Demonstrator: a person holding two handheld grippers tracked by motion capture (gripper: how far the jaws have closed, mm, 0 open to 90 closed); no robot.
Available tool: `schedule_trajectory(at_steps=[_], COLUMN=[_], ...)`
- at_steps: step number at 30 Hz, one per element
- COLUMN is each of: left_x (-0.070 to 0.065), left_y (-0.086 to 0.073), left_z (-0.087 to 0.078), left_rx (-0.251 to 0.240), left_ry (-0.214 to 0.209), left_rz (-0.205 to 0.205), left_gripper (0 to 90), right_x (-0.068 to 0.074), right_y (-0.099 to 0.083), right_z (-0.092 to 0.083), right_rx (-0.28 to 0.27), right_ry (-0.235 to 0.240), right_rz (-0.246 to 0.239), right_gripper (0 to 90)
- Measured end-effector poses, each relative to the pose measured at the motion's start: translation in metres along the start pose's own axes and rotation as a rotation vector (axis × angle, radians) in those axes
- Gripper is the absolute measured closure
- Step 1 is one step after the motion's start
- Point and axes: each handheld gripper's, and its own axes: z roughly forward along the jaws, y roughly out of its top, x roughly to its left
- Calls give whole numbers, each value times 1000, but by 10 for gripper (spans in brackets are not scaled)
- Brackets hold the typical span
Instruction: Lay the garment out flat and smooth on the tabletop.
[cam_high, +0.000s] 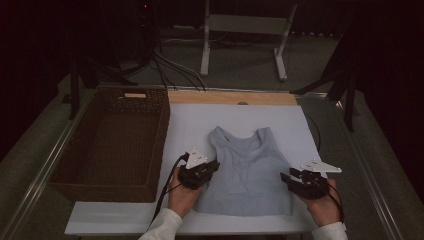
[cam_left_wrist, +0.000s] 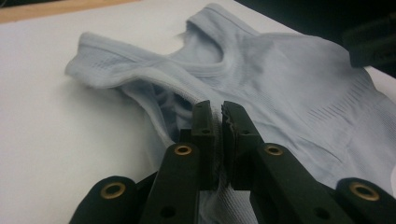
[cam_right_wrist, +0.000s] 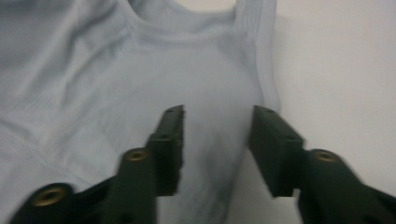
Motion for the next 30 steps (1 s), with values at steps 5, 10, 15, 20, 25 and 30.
schedule_trajectory(at_steps=[5,10,15,20,25,30], left_x=[-19,-29,-39,-48,-54,-58], left_y=[3,2,-1,-6,-9,-14], left_z=[3,6,10,13,14,15], left_rx=[-4,6,19,41,49,65], left_ry=[-33,-54,-72,-86,-98,-109], left_rz=[64,92,117,156,174,183], left_gripper=[847,849,850,851,852,852], right_x=[9,14,20,25,31,35], right_y=[17,28,42,53,60,66], right_z=[2,5,11,17,21,23], right_rx=[-44,-70,-95,-107,-118,-126], right_ry=[23,35,50,68,88,107], right_rz=[-12,-21,-26,-29,-37,-33], right_gripper=[356,310,285,282,283,291])
